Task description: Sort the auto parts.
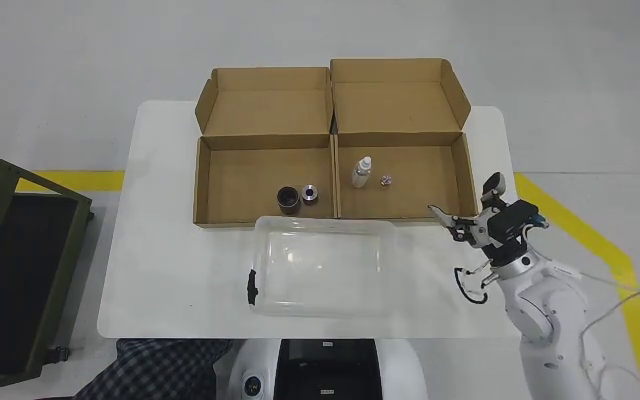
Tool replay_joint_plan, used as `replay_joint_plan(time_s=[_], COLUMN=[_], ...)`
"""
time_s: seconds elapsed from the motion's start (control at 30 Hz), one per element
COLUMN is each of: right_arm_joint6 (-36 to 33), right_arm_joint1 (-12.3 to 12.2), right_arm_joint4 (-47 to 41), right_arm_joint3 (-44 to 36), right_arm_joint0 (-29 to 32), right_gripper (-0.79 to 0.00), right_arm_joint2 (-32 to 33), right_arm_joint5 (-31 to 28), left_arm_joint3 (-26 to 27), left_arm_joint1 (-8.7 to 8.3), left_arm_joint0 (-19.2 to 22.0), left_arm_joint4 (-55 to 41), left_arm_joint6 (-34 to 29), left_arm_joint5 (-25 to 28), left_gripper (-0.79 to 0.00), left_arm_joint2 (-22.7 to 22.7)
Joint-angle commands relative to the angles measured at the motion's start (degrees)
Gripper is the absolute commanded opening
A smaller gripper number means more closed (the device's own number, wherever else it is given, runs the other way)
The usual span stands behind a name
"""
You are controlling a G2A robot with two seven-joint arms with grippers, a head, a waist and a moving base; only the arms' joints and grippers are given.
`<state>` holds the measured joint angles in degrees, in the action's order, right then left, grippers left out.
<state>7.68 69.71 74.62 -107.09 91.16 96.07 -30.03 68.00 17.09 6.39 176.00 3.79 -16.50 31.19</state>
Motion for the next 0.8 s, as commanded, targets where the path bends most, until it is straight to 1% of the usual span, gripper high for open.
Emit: replay_joint_plan(time_s=[0.0,0.27,0.77], right_arm_joint6=[1.08,4.19,3.47], right_arm_joint1=[-0.06,-0.27,-0.39], right_arm_joint4=[0.21,0.63,0.50], right_arm_joint3=[0.29,-0.12,-0.23], right_arm_joint0=[0.98,3.95,4.35], right_gripper=[0.000,0.000,0.000], right_arm_joint2=[0.59,2.79,2.91], right_arm_joint5=[0.42,2.15,2.19], left_arm_joint3=[0.00,0.00,0.00], left_arm_joint1=[0.00,0.00,0.00], left_arm_joint0=[0.00,0.00,0.00], left_arm_joint4=[0.00,0.00,0.00], left_arm_joint6=[0.00,0.00,0.00], left_arm_joint5=[0.00,0.00,0.00], left_gripper=[0.000,0.000,-0.001], left_arm_joint2=[0.00,0.00,0.00])
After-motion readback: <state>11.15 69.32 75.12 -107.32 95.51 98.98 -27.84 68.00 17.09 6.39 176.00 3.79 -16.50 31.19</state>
